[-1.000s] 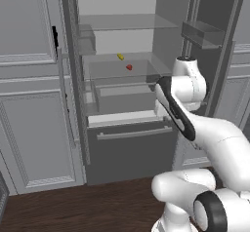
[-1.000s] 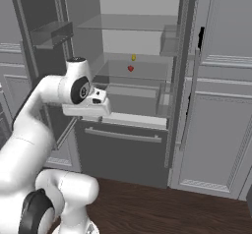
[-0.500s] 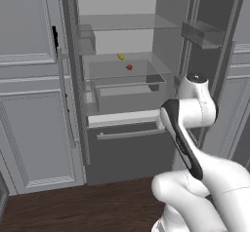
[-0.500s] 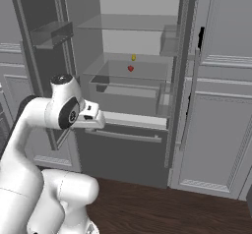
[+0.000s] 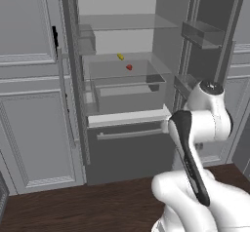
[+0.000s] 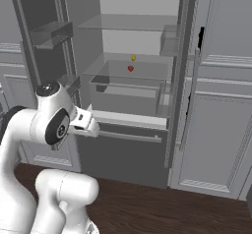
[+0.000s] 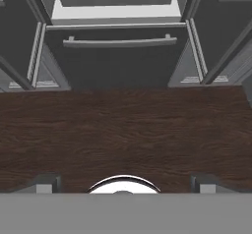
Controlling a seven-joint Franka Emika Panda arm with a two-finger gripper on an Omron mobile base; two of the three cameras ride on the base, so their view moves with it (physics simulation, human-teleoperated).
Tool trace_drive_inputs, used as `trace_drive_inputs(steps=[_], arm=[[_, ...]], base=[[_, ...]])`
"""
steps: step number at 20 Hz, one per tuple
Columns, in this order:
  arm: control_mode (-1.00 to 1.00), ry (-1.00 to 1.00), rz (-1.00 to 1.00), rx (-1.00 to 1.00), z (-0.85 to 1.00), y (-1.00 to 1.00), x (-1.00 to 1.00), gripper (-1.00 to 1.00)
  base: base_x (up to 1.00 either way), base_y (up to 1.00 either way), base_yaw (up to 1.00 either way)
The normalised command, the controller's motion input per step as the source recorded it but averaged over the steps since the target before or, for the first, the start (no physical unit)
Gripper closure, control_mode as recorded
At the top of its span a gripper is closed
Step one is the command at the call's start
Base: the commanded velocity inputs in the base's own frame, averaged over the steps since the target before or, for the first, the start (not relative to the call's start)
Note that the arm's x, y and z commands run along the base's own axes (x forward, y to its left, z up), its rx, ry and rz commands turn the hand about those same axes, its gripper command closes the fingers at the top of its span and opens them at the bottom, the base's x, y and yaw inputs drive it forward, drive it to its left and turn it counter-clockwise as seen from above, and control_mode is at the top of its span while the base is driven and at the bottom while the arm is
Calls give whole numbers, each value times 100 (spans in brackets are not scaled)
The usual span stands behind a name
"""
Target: Take the strawberry from the fridge and place it on top of the pancake, located on the dining counter.
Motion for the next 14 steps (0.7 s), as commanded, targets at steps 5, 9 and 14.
trace_drive_inputs(steps=[5,9,14], arm=[[-100,-15,-2,10,36,0,-72,-100],[-100,-5,0,-6,26,2,-60,-100],[-100,1,0,-12,0,14,-5,-100]], base=[[0,0,0],[0,0,0],[0,0,0]])
